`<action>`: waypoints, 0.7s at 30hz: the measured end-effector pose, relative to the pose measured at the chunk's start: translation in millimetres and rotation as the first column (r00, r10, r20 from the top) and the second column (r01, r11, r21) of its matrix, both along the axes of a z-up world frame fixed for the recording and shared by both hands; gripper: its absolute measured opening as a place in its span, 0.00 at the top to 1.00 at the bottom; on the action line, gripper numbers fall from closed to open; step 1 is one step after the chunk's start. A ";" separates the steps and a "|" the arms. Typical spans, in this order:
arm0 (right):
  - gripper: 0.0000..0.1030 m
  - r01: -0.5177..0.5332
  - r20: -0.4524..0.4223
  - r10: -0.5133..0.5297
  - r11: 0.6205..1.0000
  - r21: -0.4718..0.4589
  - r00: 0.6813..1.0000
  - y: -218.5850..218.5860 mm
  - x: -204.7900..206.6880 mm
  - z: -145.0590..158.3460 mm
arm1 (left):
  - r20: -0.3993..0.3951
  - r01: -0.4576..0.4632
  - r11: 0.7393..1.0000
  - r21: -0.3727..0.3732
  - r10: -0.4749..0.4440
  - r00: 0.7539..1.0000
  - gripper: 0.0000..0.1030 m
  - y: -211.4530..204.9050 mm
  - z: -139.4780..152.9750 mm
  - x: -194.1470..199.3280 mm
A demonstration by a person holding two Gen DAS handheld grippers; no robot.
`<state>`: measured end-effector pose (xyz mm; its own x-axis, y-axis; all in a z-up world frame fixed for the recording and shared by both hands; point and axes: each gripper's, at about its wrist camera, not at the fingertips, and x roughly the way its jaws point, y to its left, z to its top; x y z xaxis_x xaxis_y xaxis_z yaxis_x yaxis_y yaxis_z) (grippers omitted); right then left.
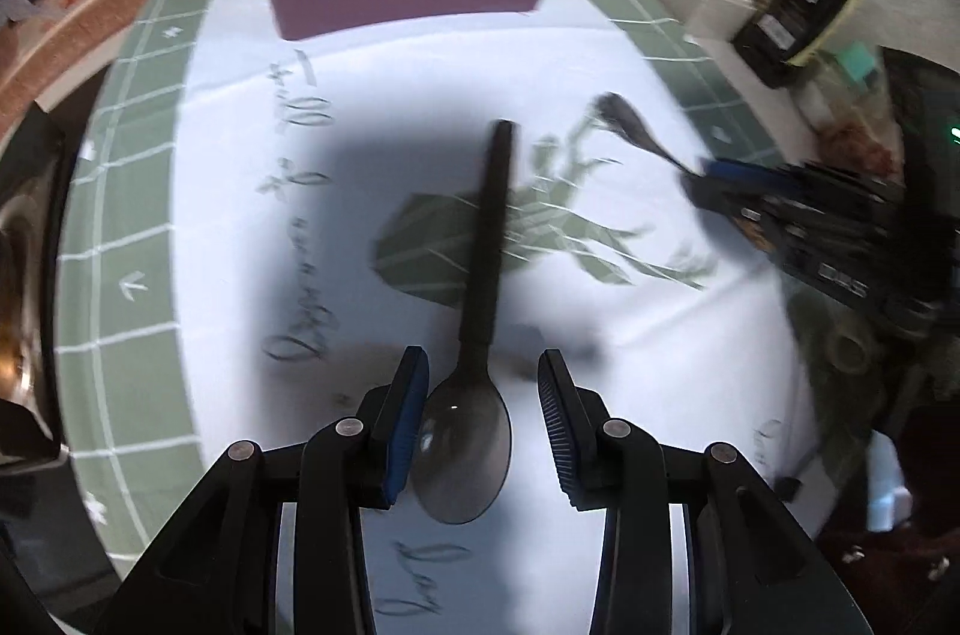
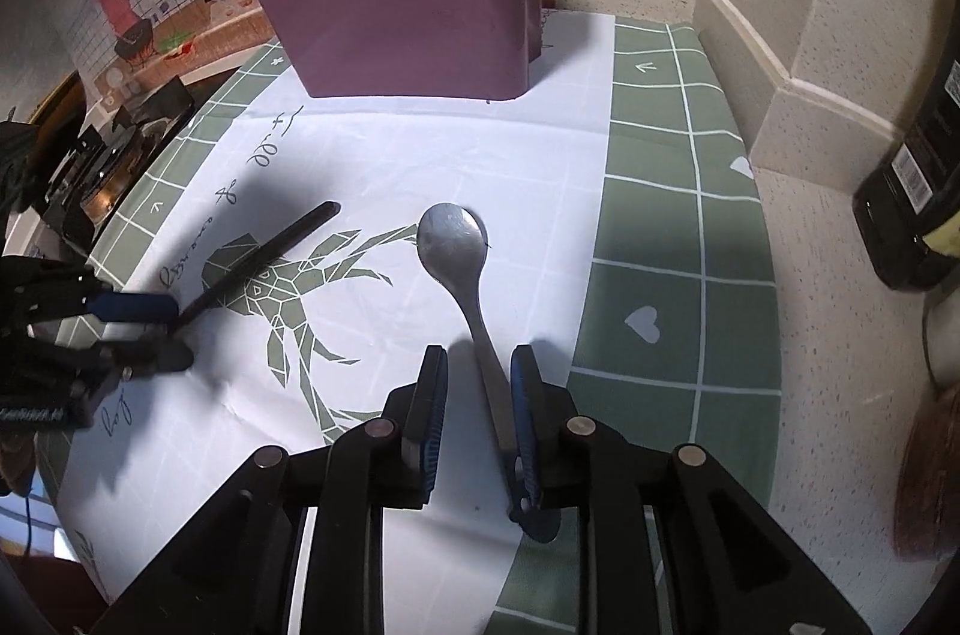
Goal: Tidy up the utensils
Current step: 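Grasp a silver spoon with the right gripper while the left grasps the black-handled spoon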
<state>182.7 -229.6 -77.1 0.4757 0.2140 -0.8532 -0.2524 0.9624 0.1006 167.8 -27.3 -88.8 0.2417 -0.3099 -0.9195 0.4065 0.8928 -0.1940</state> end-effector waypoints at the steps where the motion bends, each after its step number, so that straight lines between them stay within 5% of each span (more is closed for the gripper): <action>1: 0.80 -0.006 0.003 0.006 1.000 -0.001 1.000 -0.3 0.9 -0.2 | 0.002 0.000 1.000 -0.009 0.000 1.000 0.62 -0.9 1.9 -3.2; 8: 0.76 -0.031 0.006 0.030 0.999 0.024 1.000 4.3 21.0 -0.8 | 0.057 -0.043 0.999 -0.010 0.043 0.997 0.62 17.8 12.9 -13.0; 15: 0.62 -0.117 0.035 0.121 0.988 -0.103 0.992 39.1 44.7 -3.6 | 0.090 -0.092 0.996 -0.005 0.092 0.992 0.62 35.2 21.0 -13.9; 18: 0.75 -0.145 0.036 0.150 0.983 -0.114 0.988 44.0 48.4 -3.0 | 0.114 -0.083 0.996 0.016 0.081 0.990 0.62 32.0 25.1 -15.3; 21: 0.75 -0.137 0.025 0.139 0.987 -0.090 0.990 37.7 47.1 -0.3 | 0.119 -0.072 0.997 0.016 0.069 0.991 0.62 29.1 27.4 -15.7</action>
